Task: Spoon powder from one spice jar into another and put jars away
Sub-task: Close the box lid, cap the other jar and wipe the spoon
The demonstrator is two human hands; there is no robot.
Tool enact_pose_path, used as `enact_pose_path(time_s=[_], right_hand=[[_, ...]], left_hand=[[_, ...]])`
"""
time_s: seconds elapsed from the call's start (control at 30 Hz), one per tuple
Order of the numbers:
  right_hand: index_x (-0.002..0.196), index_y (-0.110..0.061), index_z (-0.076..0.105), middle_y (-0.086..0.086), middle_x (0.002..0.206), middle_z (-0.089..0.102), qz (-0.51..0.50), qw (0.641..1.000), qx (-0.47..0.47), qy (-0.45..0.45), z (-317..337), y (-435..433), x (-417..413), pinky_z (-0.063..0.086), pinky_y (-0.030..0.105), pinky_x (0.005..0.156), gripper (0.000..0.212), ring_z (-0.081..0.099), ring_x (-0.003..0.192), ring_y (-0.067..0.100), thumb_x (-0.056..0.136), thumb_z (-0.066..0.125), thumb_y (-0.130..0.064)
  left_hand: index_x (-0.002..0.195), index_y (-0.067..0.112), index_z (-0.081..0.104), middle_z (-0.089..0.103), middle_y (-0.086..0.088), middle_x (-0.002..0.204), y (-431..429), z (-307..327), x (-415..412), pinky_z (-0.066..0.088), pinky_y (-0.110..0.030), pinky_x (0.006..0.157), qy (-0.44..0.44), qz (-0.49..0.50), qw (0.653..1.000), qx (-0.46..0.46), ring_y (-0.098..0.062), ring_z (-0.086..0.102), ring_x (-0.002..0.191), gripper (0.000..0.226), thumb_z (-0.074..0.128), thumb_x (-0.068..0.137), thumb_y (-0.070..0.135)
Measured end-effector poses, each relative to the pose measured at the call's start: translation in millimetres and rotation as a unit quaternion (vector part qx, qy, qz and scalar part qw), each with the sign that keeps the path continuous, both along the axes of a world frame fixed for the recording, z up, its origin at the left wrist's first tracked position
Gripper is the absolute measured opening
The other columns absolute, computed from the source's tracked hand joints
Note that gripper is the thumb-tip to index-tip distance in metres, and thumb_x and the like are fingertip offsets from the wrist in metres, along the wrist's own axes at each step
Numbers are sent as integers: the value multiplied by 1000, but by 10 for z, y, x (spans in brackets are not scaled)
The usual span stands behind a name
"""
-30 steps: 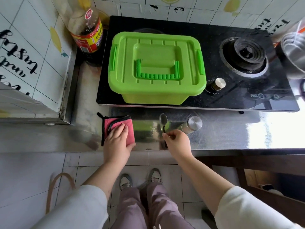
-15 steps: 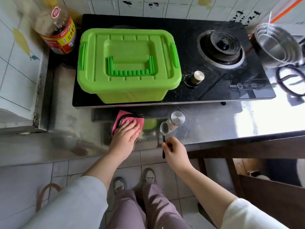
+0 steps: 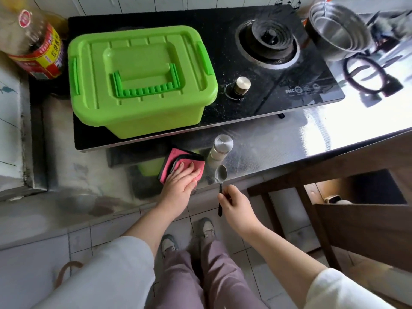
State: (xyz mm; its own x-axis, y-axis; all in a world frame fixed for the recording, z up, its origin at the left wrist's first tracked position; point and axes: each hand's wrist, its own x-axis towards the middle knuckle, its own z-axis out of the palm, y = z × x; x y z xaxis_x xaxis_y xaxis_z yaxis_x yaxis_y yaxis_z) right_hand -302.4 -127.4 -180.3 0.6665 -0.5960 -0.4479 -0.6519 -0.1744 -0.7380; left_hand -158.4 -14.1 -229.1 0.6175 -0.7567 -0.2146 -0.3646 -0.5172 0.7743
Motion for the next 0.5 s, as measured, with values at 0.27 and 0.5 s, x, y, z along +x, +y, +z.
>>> enact_pose_path(time_s=[0.27, 0.5], right_hand=[[79, -5, 45, -8, 60, 44, 6, 1000, 7, -14, -29, -25, -123, 35, 23, 60, 20, 39, 54, 0, 95, 51, -16], [70, -19, 36, -9, 60, 41, 61, 998, 26, -4, -38, -309, -137, 32, 19, 56, 29, 37, 52, 2, 95, 50, -16]], left_hand=[[130, 23, 59, 37, 8, 148, -58, -72, -250, 4, -25, 117, -46, -1, 999, 2, -10, 14, 143, 34, 55, 96, 21], [140, 26, 46, 33, 11, 151, -81, -53, -500, 7, -28, 119, -103, 27, 993, 43, -13, 19, 145, 60, 70, 85, 19]])
